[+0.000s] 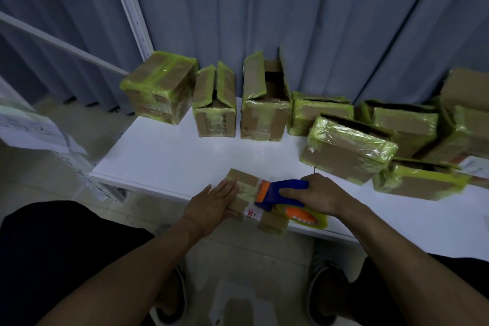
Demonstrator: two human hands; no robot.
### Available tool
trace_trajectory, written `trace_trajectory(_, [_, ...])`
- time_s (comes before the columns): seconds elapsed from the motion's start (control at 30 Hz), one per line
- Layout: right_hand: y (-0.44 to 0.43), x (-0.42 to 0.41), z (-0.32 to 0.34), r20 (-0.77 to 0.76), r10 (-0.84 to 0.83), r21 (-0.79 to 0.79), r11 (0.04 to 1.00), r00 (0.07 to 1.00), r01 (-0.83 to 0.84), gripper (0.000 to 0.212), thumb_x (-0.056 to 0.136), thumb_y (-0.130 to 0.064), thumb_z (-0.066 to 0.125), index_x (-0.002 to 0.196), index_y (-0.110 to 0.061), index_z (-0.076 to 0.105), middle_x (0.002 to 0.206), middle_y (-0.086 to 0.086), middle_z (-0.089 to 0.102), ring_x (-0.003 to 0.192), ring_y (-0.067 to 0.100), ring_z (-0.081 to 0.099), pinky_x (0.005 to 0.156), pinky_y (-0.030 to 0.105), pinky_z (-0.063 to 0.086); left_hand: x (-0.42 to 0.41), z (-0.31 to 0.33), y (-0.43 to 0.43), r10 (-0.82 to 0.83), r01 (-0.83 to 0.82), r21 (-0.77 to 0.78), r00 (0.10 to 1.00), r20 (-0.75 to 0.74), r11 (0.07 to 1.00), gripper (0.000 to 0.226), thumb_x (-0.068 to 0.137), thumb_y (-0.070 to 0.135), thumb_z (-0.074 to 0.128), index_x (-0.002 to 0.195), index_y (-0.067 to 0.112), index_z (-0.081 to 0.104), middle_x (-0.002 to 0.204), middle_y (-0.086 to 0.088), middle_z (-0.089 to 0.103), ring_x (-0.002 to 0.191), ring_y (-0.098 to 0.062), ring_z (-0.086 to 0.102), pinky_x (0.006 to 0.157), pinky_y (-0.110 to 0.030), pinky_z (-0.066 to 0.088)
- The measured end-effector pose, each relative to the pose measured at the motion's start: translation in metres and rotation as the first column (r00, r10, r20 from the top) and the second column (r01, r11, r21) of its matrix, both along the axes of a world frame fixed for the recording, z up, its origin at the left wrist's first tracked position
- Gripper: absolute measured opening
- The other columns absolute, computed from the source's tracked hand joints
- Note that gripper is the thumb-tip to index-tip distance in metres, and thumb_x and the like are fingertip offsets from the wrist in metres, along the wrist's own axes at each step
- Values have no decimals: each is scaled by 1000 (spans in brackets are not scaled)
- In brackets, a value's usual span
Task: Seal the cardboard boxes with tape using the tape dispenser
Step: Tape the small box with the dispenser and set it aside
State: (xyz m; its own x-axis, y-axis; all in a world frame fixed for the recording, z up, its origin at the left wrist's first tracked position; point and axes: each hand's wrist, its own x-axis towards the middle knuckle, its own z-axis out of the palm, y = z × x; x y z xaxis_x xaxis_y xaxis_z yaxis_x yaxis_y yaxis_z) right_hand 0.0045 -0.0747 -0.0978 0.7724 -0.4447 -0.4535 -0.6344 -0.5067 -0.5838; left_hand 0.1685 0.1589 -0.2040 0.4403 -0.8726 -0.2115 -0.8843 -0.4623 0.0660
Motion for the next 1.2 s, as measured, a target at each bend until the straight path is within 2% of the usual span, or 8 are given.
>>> trace_trajectory(0.17, [13, 15, -8, 17, 16, 35, 999, 1000, -17, 45, 87, -57, 71, 74, -15, 63, 69, 3, 65, 61, 14, 59, 60, 27, 41, 11, 6, 11, 25, -30, 70, 997, 71, 997, 66, 105, 50, 28, 158, 27, -3, 165, 10, -7, 152, -10, -6, 121, -42, -3])
trace_trajectory(0.3, [26, 30, -11, 69, -9, 60, 998, 998, 5, 44, 86, -56, 72, 82, -13, 65, 76, 5, 68, 67, 16, 61, 60, 26, 43, 16, 11, 14, 54, -72, 119, 988, 148, 990, 68, 105, 42, 31, 158, 20, -6, 165, 3, -10, 152, -20, -12, 117, -53, -15])
trace_trajectory(0.5, [26, 30, -12, 73, -37, 91, 995, 997, 30, 45, 85, -56, 73, 81, -12, 66, 84, 13, 72, 69, 17, 63, 63, 28, 44, 2, -1, -1, 23, -38, -76, 983, -183, 996, 84, 98, 53, 47, 159, 22, -2, 166, 1, -5, 152, -20, -10, 120, -34, -5])
trace_trajectory(0.63, [27, 25, -11, 81, -28, 102, 995, 996, 19, 42, 87, -55, 72, 81, -14, 66, 81, 8, 71, 68, 15, 63, 62, 25, 44, 6, -15, -8, 39, -46, -51, 991, -127, 998, 88, 93, 66, 43, 159, 22, 3, 166, -1, -1, 153, -23, -5, 122, -39, -1])
trace_trajectory(0.73, [26, 19, -11, 96, -40, 121, 992, 995, 28, 44, 87, -56, 72, 82, -13, 68, 83, 9, 73, 71, 17, 65, 63, 26, 44, 8, -16, -10, 53, -57, -31, 989, -136, 998, 98, 81, 78, 26, 159, 22, 5, 166, -2, 1, 153, -24, -2, 122, -39, -1])
trace_trajectory(0.87, [23, 12, -8, 130, -68, 162, 986, 989, 46, 45, 87, -58, 72, 72, -16, 66, 69, 0, 69, 62, 12, 62, 61, 24, 42, 5, -18, -11, 63, -71, -62, 990, -126, 996, 87, 94, 63, 46, 159, 24, 5, 166, -1, 1, 153, -23, -3, 122, -39, 0])
trace_trajectory(1.07, [6, -9, 2, 119, -120, 166, 981, 986, 99, 50, 84, -59, 73, 72, -11, 67, 72, 12, 71, 62, 16, 62, 65, 29, 41, 5, -17, -12, 60, -67, -48, 990, -125, 997, 83, 96, 59, 46, 159, 25, 3, 166, 0, -2, 153, -22, -5, 123, -39, -1])
trace_trajectory(1.2, [5, -21, 0, 107, -125, 196, 975, 986, 102, 50, 86, -56, 73, 76, -7, 72, 72, 10, 72, 64, 17, 64, 66, 29, 43, 4, -17, -13, 65, -70, -32, 990, -122, 997, 82, 97, 58, 46, 159, 28, 1, 166, 4, -6, 153, -20, -7, 120, -34, -5])
